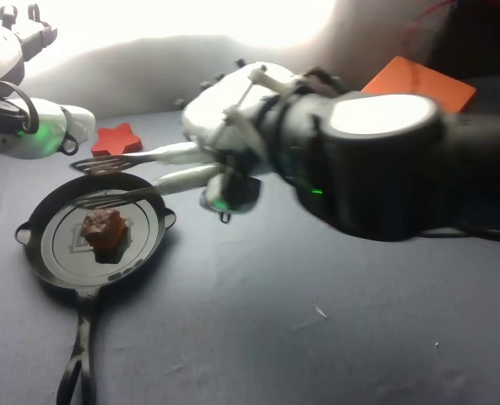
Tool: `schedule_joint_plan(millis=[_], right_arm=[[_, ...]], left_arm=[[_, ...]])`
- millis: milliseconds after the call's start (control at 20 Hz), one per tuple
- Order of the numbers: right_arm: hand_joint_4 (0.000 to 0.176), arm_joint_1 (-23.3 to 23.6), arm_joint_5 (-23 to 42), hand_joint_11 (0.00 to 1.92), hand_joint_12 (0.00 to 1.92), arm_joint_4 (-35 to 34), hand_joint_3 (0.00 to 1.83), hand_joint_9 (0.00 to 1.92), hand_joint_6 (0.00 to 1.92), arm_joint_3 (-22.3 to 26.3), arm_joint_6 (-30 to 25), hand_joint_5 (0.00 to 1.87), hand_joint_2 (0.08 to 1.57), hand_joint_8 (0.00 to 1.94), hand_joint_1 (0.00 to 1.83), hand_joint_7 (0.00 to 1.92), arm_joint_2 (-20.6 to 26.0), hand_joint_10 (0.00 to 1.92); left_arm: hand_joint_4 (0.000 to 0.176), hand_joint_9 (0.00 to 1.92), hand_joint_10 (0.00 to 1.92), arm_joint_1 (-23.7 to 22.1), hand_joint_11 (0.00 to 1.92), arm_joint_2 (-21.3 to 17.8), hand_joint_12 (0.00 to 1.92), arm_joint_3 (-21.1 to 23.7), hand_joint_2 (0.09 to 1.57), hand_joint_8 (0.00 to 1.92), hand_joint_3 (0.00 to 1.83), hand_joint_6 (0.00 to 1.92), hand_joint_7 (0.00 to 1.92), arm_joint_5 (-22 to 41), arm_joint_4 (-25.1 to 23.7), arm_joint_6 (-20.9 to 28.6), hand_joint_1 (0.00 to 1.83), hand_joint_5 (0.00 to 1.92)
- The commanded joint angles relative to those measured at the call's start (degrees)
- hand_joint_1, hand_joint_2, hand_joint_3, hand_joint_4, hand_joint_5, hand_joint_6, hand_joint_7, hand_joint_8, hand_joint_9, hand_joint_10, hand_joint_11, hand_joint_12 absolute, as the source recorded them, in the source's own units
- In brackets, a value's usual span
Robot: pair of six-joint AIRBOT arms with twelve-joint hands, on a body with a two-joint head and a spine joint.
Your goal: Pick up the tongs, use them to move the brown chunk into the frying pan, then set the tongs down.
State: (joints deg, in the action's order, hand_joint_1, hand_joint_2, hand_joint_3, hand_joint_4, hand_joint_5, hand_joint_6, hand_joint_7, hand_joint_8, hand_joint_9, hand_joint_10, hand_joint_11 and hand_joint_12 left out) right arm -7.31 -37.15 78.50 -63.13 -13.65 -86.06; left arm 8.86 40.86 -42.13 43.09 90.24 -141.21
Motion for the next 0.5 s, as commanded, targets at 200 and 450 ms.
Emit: schedule_joint_plan(millis=[200,450], right_arm=[[0.000,-3.3,5.9,0.43,1.92,15.0,0.00,0.59,0.94,7.7,-1.7,0.50,1.38,1.35,0.61,0.64,10.0,1.63],[0.000,-9.4,7.7,0.45,1.92,23.0,0.00,0.61,1.25,8.8,-5.8,0.45,1.39,1.39,0.62,0.66,12.9,1.65]], left_arm=[[0.000,0.02,0.00,-0.5,0.00,-0.6,0.16,-0.3,1.34,0.00,0.01,0.00,0.03,1.6,-3.8,-0.3,0.17,0.00],[0.006,0.05,0.00,-0.1,0.00,-0.6,0.24,-0.2,1.32,0.00,0.00,0.00,0.05,1.5,-3.7,-0.3,0.22,0.04]])
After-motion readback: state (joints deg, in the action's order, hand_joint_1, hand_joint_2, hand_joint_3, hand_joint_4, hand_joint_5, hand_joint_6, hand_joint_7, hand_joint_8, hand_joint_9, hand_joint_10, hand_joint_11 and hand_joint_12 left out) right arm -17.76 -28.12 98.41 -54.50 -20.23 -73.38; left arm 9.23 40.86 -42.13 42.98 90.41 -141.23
